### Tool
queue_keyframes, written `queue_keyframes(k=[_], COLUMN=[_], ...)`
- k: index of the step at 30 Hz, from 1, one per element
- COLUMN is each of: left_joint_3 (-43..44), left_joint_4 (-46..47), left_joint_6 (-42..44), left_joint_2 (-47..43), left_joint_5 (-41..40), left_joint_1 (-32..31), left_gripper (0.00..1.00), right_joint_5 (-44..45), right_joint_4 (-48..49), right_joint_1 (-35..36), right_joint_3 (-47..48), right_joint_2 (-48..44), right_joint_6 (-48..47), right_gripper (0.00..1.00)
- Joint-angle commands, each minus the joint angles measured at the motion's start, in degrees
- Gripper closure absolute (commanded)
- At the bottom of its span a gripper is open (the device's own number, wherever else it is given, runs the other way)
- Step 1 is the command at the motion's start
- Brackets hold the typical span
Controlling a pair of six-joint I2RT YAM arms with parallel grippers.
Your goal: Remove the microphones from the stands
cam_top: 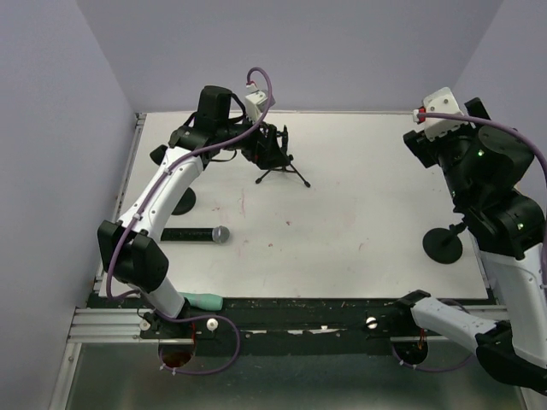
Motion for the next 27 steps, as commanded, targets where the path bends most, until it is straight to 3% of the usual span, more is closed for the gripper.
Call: queue_keyframes(k=[1,5,13,19,27], left_joint_3=[1.56,2.26,7.71,12.10,21.77], left_joint_4=[-0.89,-2.03,-5.80,-9.49,-18.02], left_joint_6=[0.08,1.93,1.93,5.79,9.84], left_joint_2=[-0.24,-0.07,2.74,5.19,8.81], left_joint_5=[-2.01,-1.57,-0.34,0.01,-2.01], left_joint_1=[-0.26,-0.26,-0.78,-1.31,-3.33], left_gripper=[0.01,0.01,0.01,0.01,0.01], right_joint_5=[12.84,18.89,21.55,22.25,21.63], right_joint_4=[-12.10,-16.52,-11.95,-8.79,-9.66], right_joint_1=[-1.91,-3.06,-11.40,-13.61,-15.02], right_joint_3=[4.90,6.41,3.60,-5.71,-12.83], right_joint_2=[-0.12,-0.56,-2.66,-9.17,-13.13], right_joint_6=[-3.26,-4.66,-5.63,-6.77,-5.90], right_gripper=[0.13,0.11,0.07,0.07,0.15])
